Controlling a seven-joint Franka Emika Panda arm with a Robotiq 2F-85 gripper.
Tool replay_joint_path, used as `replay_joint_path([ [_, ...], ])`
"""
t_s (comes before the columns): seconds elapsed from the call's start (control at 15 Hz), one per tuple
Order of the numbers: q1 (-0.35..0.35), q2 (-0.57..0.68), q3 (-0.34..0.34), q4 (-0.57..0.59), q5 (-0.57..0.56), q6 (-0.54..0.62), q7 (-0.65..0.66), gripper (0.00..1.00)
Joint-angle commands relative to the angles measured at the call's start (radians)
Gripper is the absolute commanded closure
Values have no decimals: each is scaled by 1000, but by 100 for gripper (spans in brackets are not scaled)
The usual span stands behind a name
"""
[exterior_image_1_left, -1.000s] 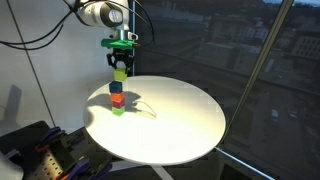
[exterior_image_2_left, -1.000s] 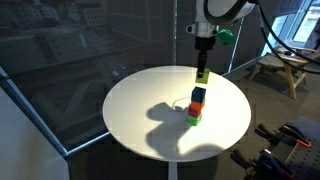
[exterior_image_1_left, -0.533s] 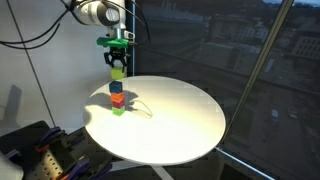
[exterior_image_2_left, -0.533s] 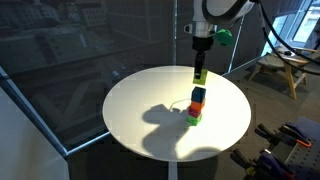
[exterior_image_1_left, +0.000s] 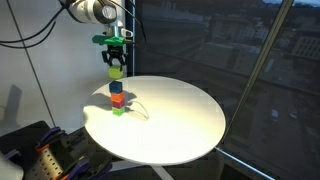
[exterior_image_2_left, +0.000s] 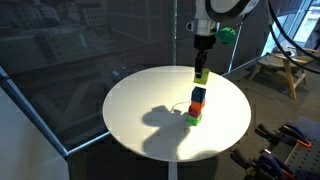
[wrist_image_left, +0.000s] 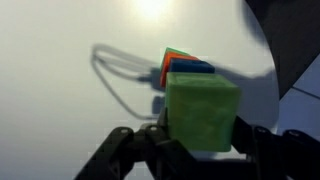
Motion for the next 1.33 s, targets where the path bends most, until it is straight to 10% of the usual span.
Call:
replay_joint_path([
  [0.0, 2, -45, 0, -38, 7, 3, 41, 70],
  [1.27, 10, -20, 4, -60, 3, 27, 20, 70],
])
